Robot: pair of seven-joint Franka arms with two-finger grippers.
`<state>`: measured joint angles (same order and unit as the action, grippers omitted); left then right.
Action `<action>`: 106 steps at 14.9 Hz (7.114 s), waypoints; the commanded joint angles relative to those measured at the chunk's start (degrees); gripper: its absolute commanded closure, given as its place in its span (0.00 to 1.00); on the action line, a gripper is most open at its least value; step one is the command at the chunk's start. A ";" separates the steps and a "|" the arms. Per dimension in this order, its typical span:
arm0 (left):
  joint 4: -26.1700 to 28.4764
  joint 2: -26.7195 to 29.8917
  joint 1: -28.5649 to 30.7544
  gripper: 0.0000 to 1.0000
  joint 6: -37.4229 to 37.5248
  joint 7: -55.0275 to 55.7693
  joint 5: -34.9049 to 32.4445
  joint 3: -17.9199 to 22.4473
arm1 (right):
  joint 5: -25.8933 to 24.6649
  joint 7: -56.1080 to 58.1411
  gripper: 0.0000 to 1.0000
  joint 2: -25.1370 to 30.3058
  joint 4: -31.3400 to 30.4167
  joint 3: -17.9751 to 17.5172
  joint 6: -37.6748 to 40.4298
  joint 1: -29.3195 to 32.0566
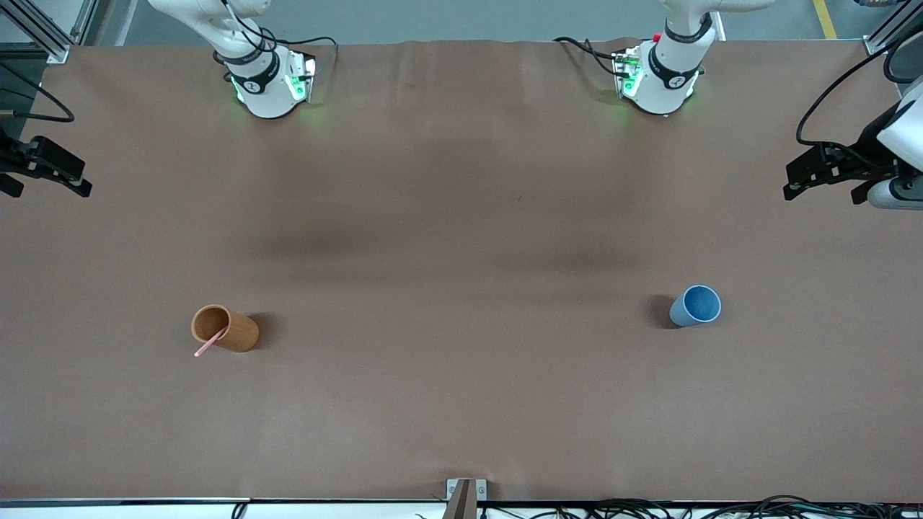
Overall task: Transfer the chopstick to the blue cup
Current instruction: 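Reach the left gripper down toward the light-blue cup, then grasp the blue cup with the left gripper while the right gripper reaches the chopstick, then carry the blue cup toward the table middle while the right gripper grasps the chopstick, then release the blue cup with the left gripper while the right gripper lifts the chopstick, then carry the pink chopstick over the blue cup with the right gripper, then lower the chopstick into the blue cup and open the right gripper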
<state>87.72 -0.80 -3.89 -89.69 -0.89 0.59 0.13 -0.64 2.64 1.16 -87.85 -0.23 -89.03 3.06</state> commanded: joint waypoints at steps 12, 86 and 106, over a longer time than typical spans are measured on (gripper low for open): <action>7.27 -8.94 3.54 0.00 -14.51 -2.10 0.29 0.40 | 0.81 0.08 0.00 0.69 -1.01 -0.03 0.00 0.37; 0.70 -4.04 10.49 0.00 -7.36 10.75 -2.26 -19.91 | -2.00 -46.04 0.99 -24.80 19.82 -0.30 -22.83 -35.21; 2.46 4.14 0.38 0.00 -0.22 0.62 1.08 -4.44 | -10.53 -55.38 0.98 -31.74 11.74 -0.03 -31.90 -47.88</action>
<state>91.44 3.83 -3.70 -90.15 0.12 0.23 -4.38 -9.43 -51.21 -29.76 -75.22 -0.91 -119.50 -43.91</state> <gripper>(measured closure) 0.000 0.912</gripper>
